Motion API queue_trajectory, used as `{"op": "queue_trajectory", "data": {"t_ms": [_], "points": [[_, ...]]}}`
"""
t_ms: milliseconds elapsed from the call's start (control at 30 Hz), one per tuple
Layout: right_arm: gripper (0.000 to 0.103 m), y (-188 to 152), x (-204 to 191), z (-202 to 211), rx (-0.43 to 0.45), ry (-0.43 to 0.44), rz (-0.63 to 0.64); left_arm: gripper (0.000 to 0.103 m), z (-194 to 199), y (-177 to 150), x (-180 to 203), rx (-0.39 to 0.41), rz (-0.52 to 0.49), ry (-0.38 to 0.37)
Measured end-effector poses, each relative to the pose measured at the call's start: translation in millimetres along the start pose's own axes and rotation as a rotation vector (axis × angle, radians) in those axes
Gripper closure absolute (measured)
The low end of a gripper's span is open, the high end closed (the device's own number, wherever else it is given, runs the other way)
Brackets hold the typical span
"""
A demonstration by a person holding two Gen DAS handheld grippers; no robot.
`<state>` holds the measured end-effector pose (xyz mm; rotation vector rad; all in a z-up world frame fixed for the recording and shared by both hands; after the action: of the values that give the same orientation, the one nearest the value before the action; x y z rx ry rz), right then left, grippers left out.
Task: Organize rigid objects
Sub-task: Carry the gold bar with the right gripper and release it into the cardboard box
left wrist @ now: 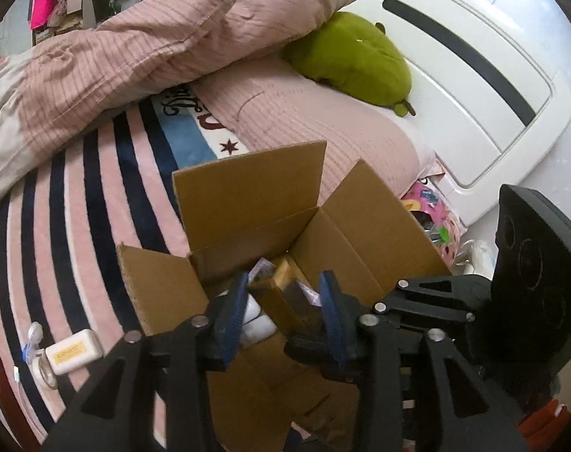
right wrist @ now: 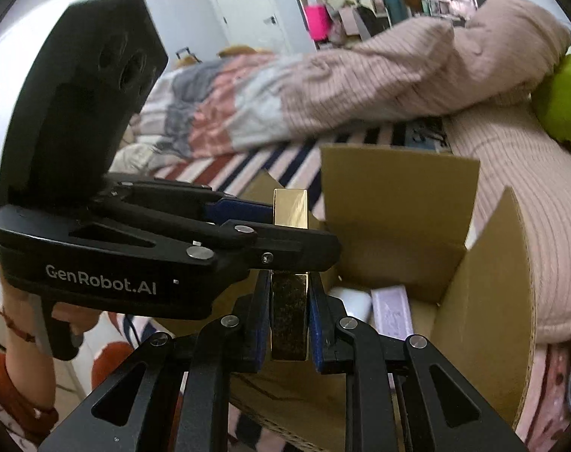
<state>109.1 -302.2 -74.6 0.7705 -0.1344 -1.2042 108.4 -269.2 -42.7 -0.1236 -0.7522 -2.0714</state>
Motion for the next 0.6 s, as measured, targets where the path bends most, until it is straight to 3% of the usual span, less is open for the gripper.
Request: {"op": "queue_trajectory", "data": {"t_ms": [67, 133, 233, 333, 433, 600], "points": [[0.089, -5.2, 1.5, 0.3, -0.012, -0.02, -0.005, 0.046, 5.3, -0.8, -1.4, 0.013, 0.012, -0.007], [0.089, -7.2, 2.2, 1.6, -0.019, -0.032, -0.008, 0.043, 19.0, -4.5, -2.8, 0.042, 0.004, -0.002], [0.088, -8.6, -2.5, 5.2, -0.004, -0.074, 0.014, 0.037, 50.8, -13.9, -13.2, 0.117, 0.001, 0.065], [0.087, -5.9, -22.6, 13.3, 0.044, -0.017, 0.033, 0.032, 88.5, -32.4, -39.4, 0.195, 0.034, 0.138], [0.074, -0.9, -61.5, 16.8, 0.111, 0.054, 0.11, 0.03, 132.8, -69.3, -83.6, 0.268, 0.115, 0.272], [0.07, 0.5, -144.6, -9.1, 0.119, 0.211, 0.245, 0.03, 171.2, -138.0, -153.8, 0.296, 0.258, 0.394]]}}
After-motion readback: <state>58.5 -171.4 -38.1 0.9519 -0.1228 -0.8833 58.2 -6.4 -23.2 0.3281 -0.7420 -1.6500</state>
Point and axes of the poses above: each gripper's, at about its wrist camera, not at the fingertips, and z roughly against the way its jaws point, x to its right, y to its top, the point moved 6 cm from there along -z, roughly the way its jaws point, and after that the axes turned 4 degrees about -x, right-handed, at the moved point
